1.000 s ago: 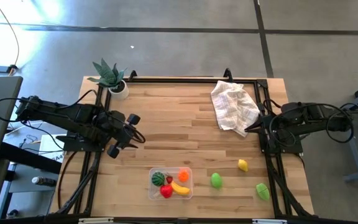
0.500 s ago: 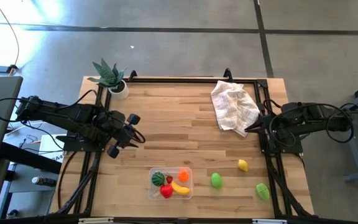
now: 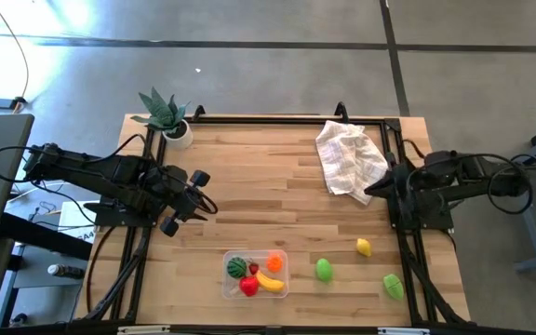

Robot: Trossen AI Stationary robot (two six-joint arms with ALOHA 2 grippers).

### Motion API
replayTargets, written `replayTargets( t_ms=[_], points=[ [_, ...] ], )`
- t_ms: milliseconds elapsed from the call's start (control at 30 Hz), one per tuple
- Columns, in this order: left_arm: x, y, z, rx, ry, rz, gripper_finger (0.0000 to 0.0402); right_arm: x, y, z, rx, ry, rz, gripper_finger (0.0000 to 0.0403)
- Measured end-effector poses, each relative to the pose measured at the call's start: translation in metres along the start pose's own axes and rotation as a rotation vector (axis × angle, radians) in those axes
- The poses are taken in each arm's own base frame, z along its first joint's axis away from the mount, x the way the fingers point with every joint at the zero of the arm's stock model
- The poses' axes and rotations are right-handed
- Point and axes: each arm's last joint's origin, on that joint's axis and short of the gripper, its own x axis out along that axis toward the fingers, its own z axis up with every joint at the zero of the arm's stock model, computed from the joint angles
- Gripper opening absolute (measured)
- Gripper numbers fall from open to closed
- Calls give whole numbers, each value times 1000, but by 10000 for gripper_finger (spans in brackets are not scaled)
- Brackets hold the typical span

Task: Pick and placing Produce into tupperware
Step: Put the lemon into the bin

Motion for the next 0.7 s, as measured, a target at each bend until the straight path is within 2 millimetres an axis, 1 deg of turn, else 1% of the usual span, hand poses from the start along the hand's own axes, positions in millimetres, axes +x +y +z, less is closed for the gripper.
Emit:
replayTargets(
  t_ms=[133,200,267,433,500,567,633,700],
  points=[
    [0,0,0,0,-1,0,95,2,2,18,289,-166,46,16],
    [0,0,0,0,-1,1,95,1,4,30,398,-276,92,16],
    [0,0,0,0,-1,1,95,-1,5,38,464,-355,133,16],
    [0,0,0,0,-1,1,95,-10,6,56,480,-559,177,16],
    [0,0,0,0,-2,1,95,-15,7,64,477,-655,220,16],
    [0,0,0,0,-1,1,95,-21,10,72,432,-737,289,16],
    [0,0,0,0,-1,1,95,-27,12,77,357,-756,334,16],
    [0,0,0,0,-2,1,95,-30,13,82,347,-702,336,16]
  ],
)
